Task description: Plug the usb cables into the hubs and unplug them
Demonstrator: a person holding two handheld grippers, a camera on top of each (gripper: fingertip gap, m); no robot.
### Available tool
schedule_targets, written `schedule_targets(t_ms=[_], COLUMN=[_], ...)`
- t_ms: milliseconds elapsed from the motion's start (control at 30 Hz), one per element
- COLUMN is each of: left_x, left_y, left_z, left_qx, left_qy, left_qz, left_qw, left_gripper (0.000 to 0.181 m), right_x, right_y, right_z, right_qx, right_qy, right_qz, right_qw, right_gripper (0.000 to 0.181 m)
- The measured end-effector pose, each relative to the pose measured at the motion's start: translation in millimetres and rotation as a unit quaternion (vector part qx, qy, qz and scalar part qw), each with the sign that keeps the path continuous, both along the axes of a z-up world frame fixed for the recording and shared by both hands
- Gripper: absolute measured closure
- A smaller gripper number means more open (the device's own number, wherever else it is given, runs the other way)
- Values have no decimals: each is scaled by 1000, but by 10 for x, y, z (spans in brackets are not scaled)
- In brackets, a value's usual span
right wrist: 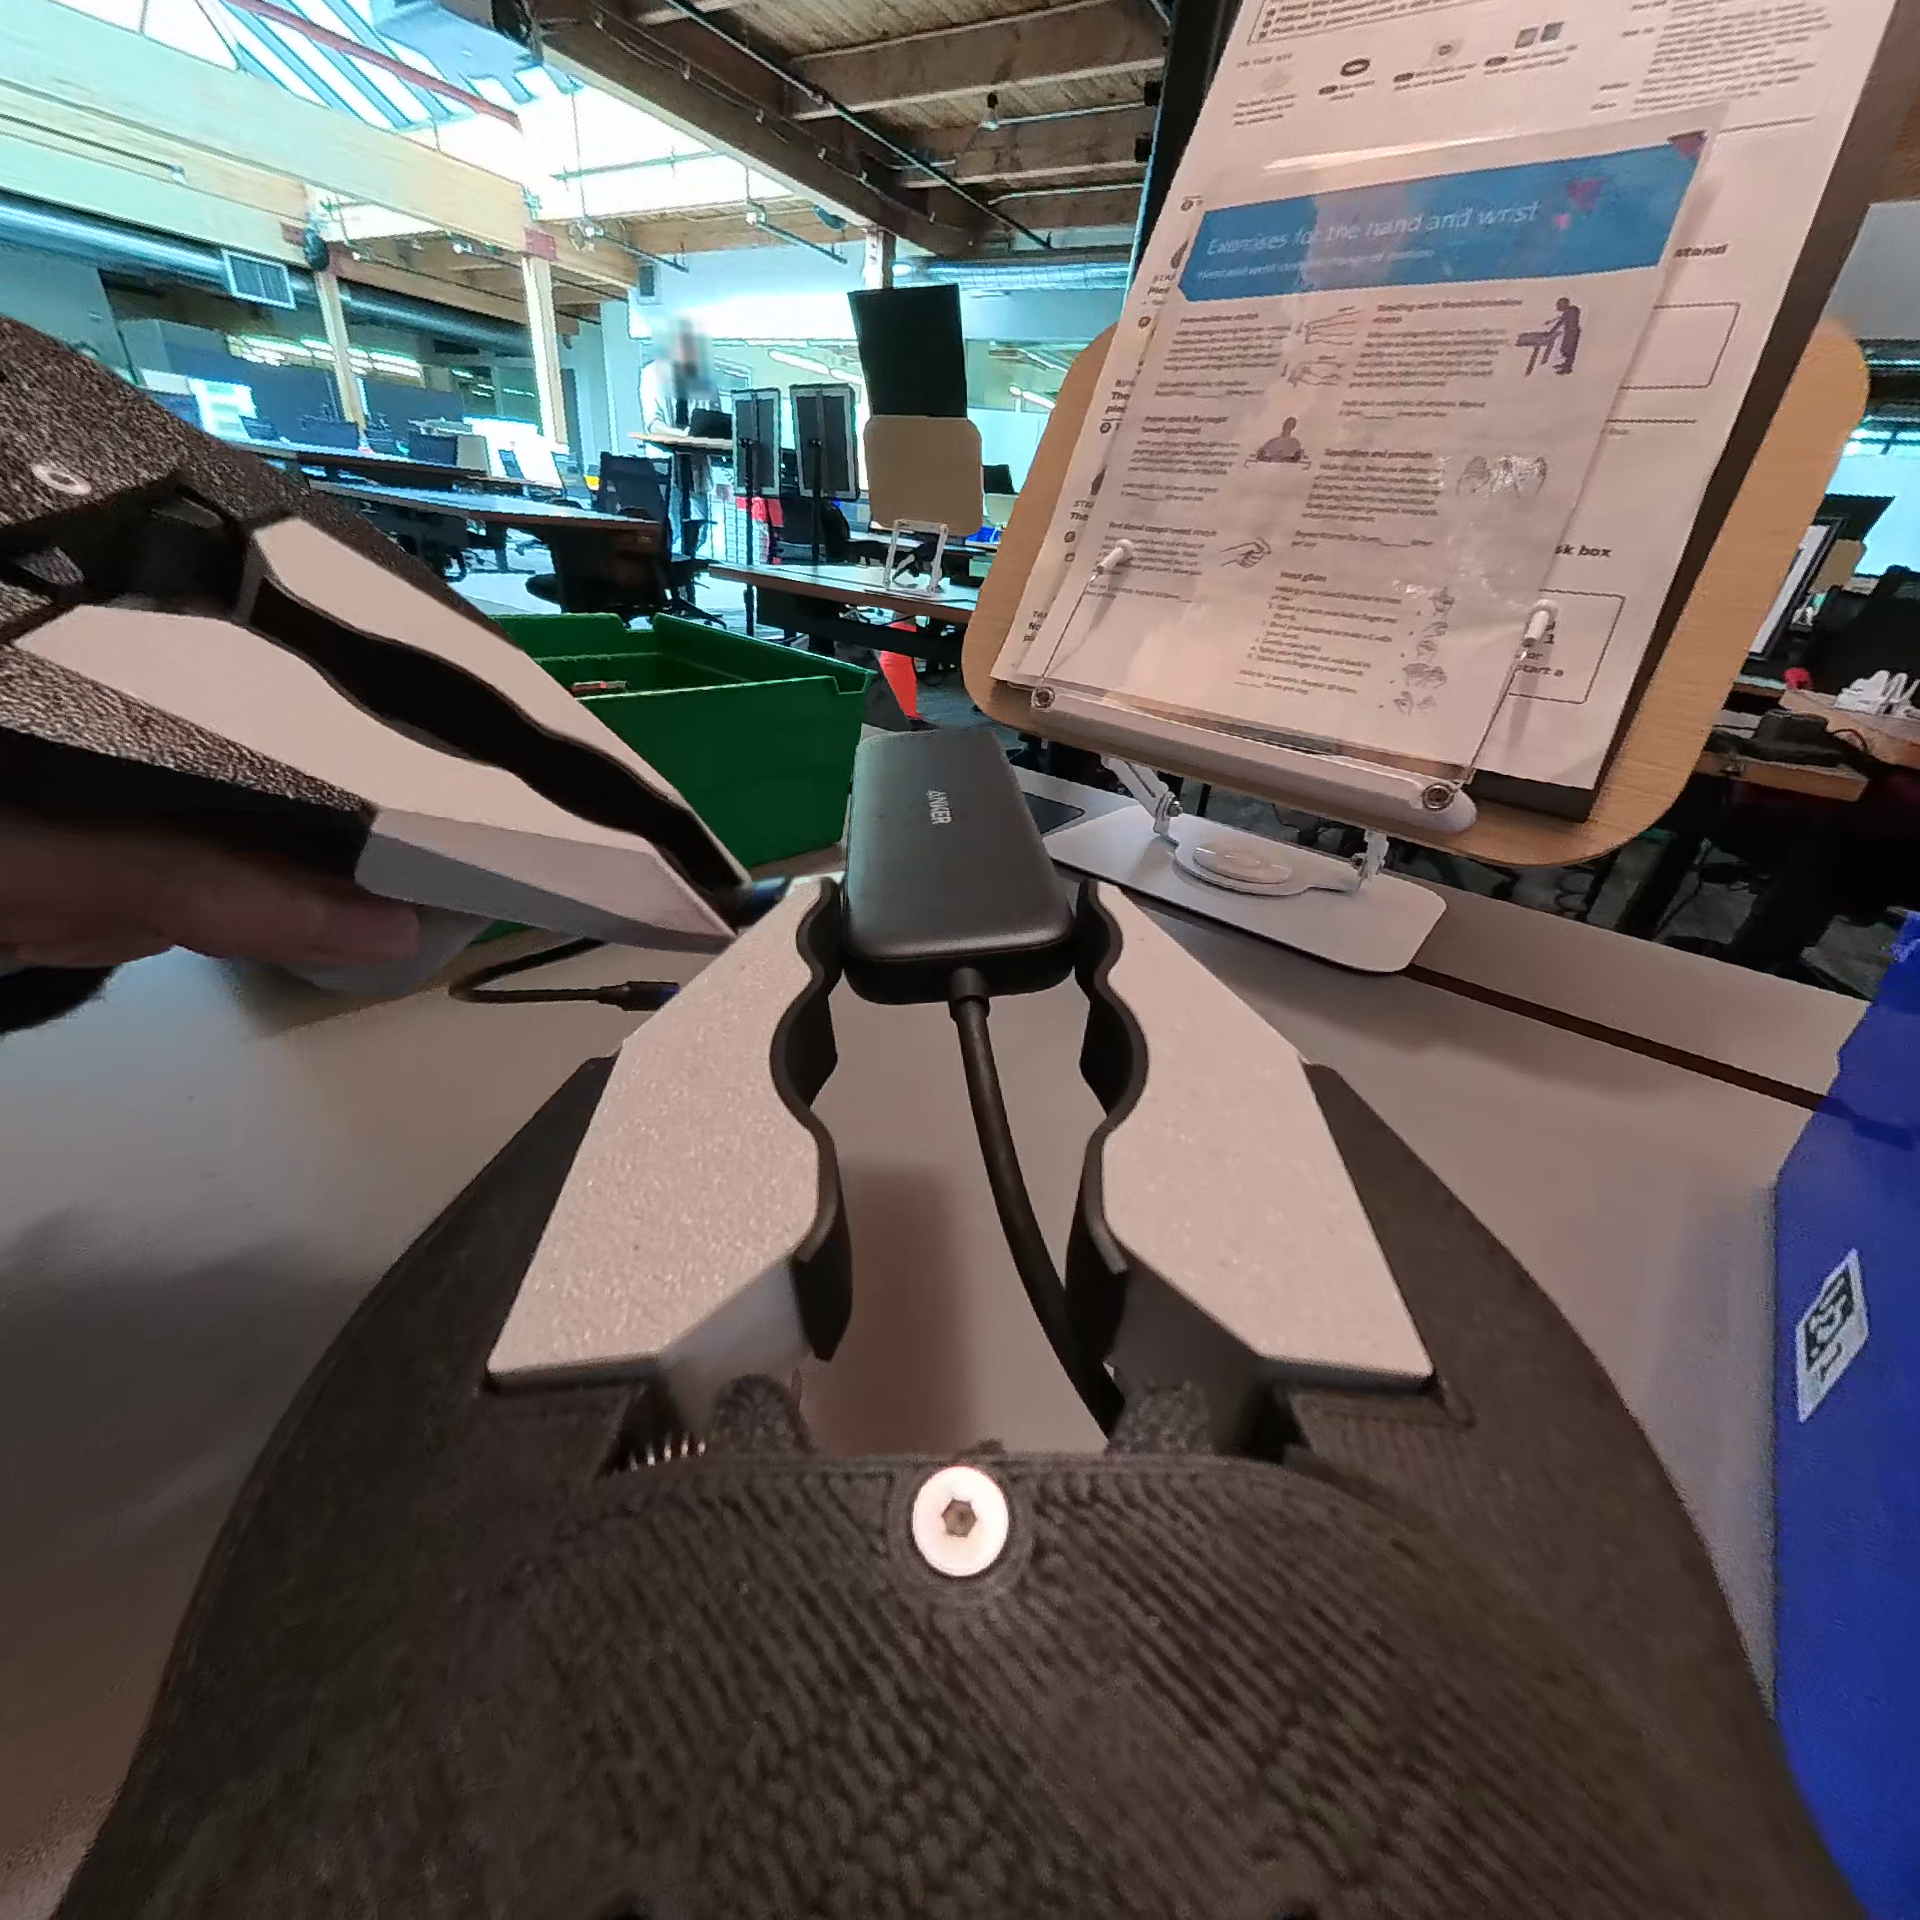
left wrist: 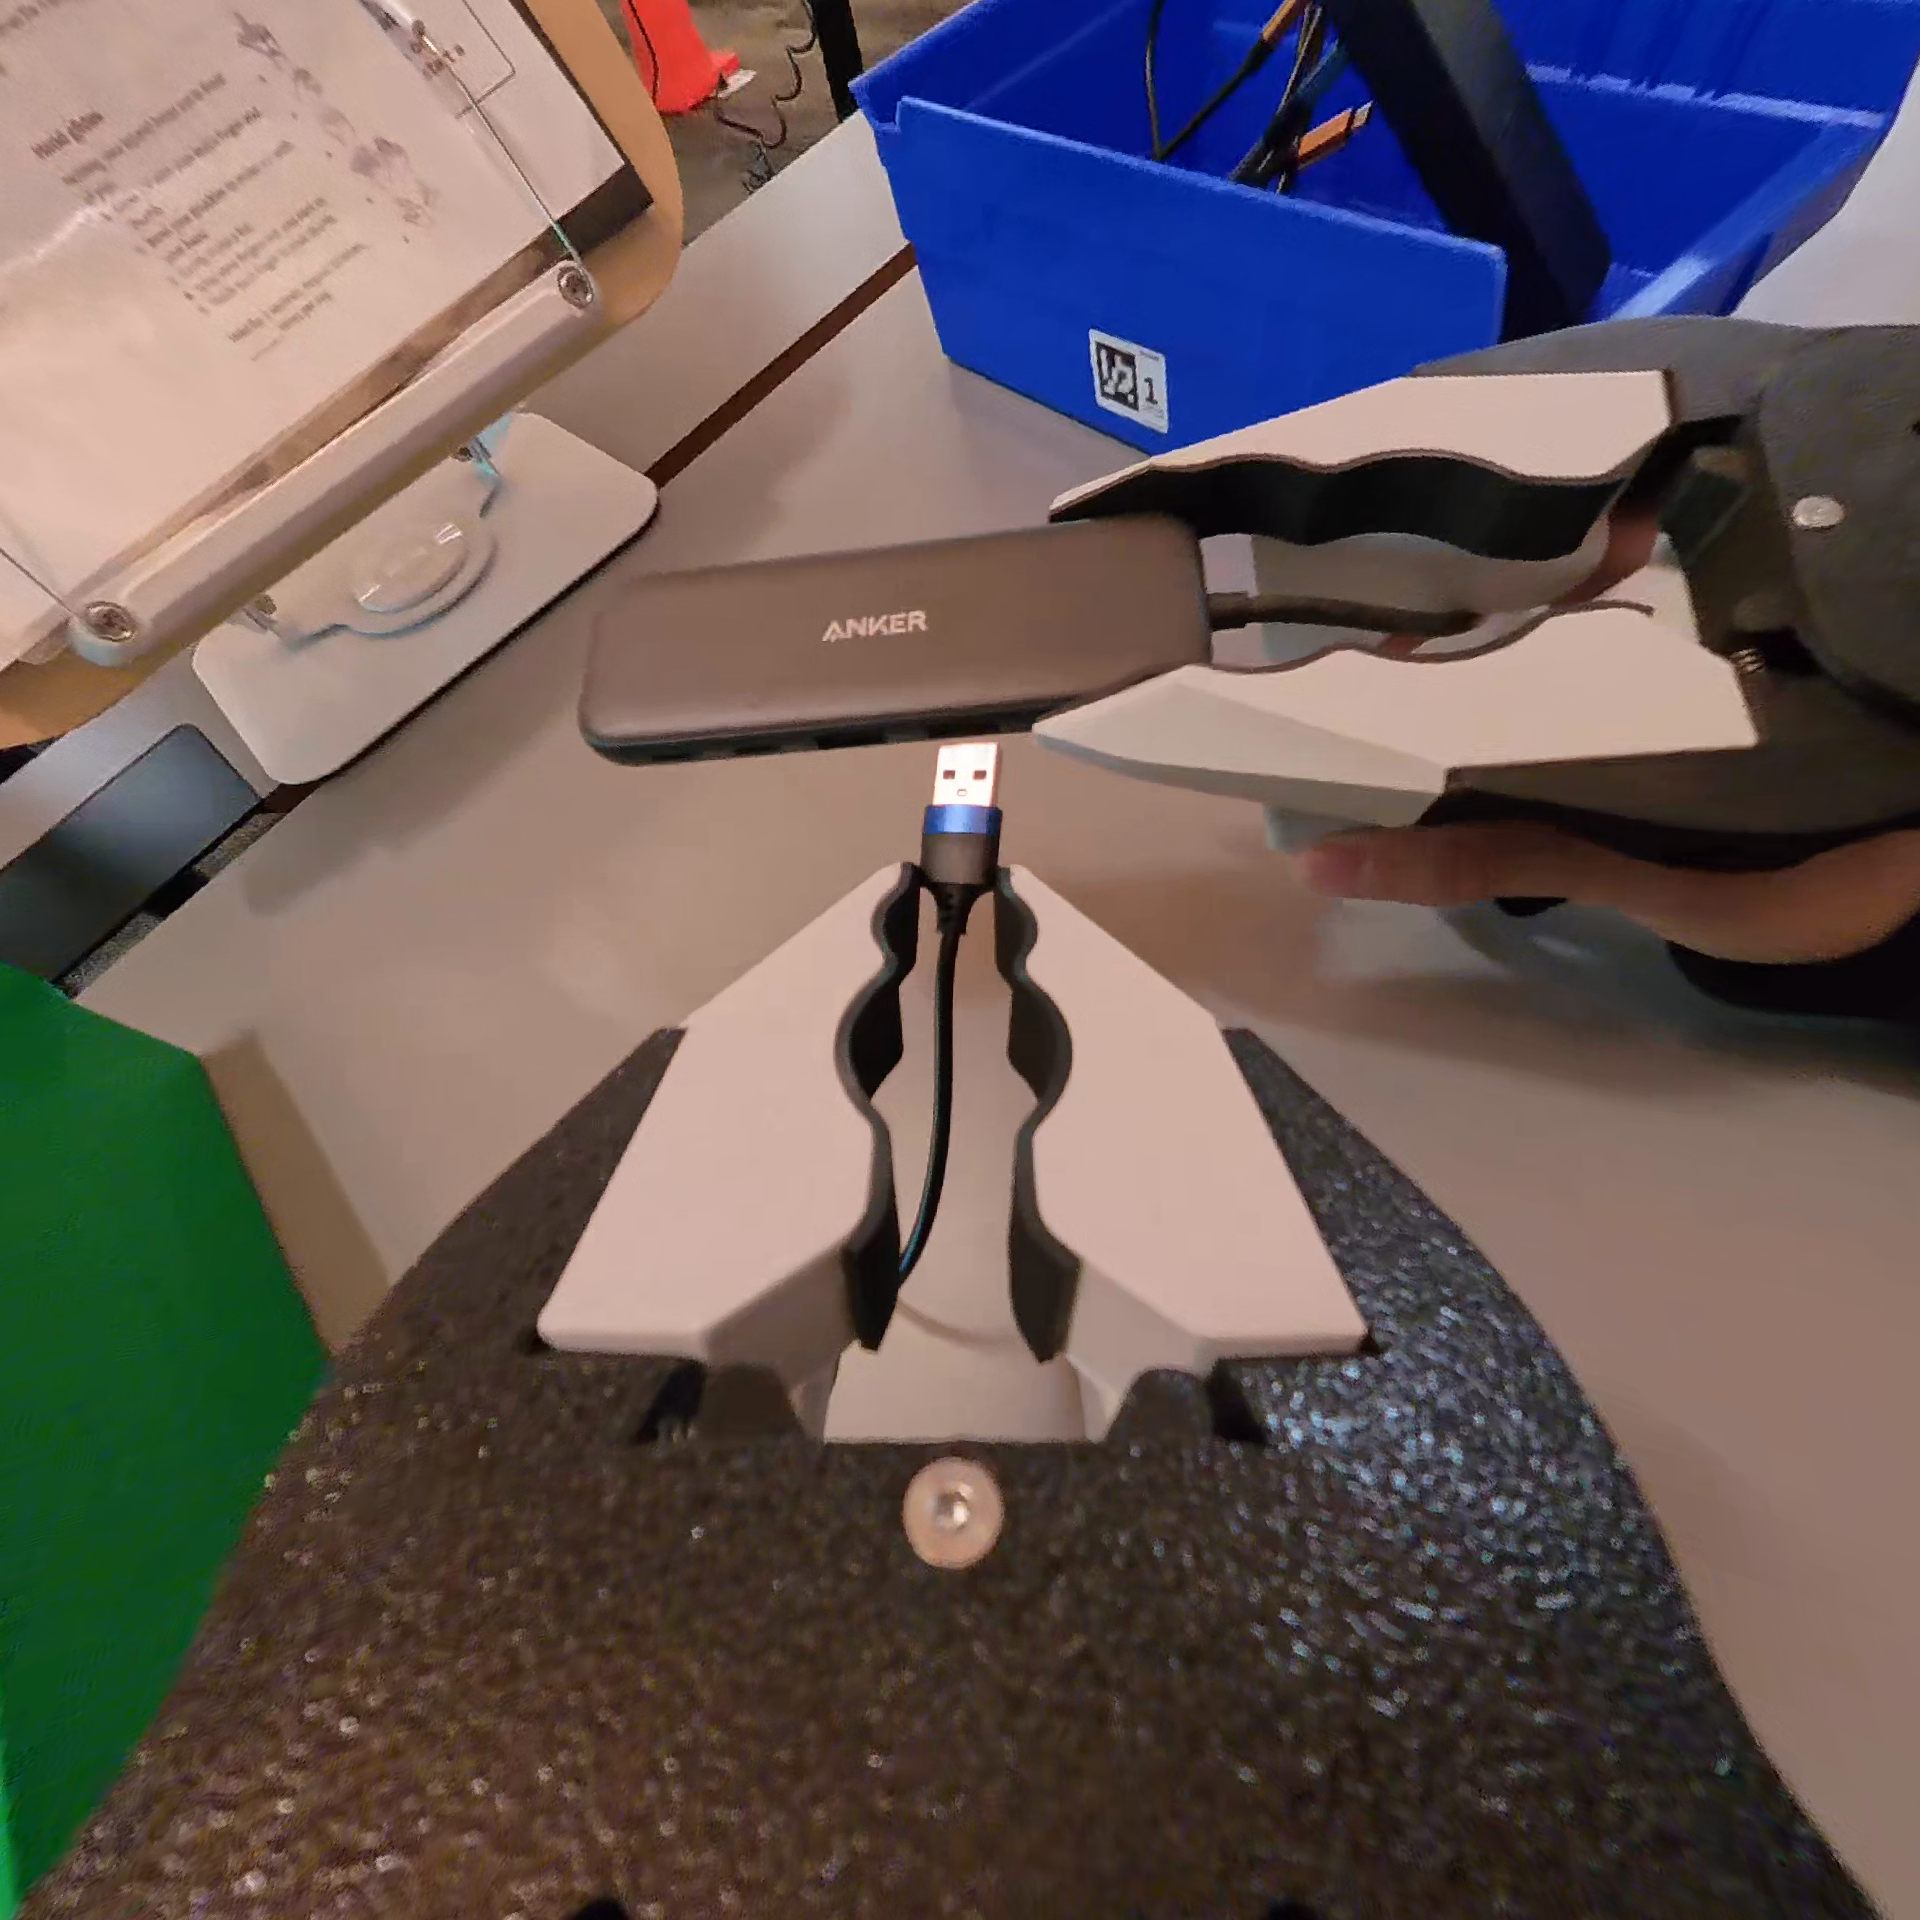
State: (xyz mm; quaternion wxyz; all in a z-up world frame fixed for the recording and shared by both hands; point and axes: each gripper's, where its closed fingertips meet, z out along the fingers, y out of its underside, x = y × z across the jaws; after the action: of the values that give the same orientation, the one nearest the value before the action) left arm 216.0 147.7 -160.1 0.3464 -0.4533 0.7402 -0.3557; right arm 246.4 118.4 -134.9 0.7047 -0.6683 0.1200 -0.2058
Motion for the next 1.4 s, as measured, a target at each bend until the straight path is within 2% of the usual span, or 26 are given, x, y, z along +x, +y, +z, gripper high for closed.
schedule_targets(t_ms=[333,533,933,1100,1400], left_x=[29,51,103,98,89], left_y=[11,-7,-8,3,-65], left_z=[-14,57,141,146,348], left_qx=[-8,-6,-59,-48,-47], left_qy=[-2,-31,-88,-99,-163], left_qz=[6,12,-31,-47,-40], left_qw=[1000,999,994,993,985], left_gripper=[169,169,170,169,169], right_x=[-4,10,5,-17,6], right_y=[18,10,-4,5,-39], right_z=[-33,-49,-41,-49,95], right_qx=[-14,-17,-4,-7,54], right_qy=[-9,1,32,34,27], right_qz=[-7,-4,29,39,28], right_qw=[1000,1000,999,999,998], right_gripper=[137,137,137,137,138])
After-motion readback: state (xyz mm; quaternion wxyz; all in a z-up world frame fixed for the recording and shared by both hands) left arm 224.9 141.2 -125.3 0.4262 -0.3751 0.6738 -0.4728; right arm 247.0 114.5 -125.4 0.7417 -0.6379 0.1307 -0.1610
